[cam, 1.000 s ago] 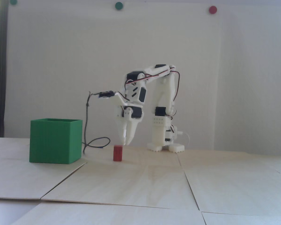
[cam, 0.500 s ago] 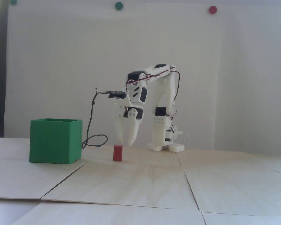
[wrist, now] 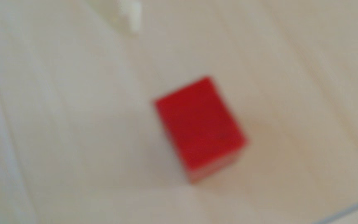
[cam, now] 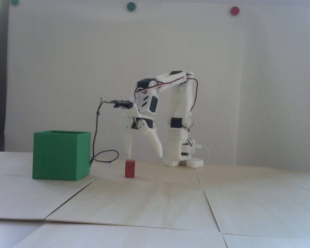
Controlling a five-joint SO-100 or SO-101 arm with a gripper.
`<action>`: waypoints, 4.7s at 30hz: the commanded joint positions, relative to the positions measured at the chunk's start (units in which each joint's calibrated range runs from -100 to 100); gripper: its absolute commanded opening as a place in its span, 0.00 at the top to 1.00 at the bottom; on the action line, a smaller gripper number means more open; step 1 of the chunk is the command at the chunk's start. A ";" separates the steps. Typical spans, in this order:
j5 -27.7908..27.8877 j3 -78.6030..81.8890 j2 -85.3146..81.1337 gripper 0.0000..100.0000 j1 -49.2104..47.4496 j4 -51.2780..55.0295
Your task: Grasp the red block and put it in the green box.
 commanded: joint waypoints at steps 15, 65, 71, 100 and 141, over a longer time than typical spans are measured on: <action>-8.51 -3.28 -0.32 0.59 3.71 -0.95; -14.60 -24.93 15.71 0.67 -6.98 3.18; -13.04 -24.93 15.71 0.67 -7.22 3.60; -6.12 -15.17 14.84 0.76 -7.22 3.86; -16.42 -69.92 14.92 0.98 4.76 35.48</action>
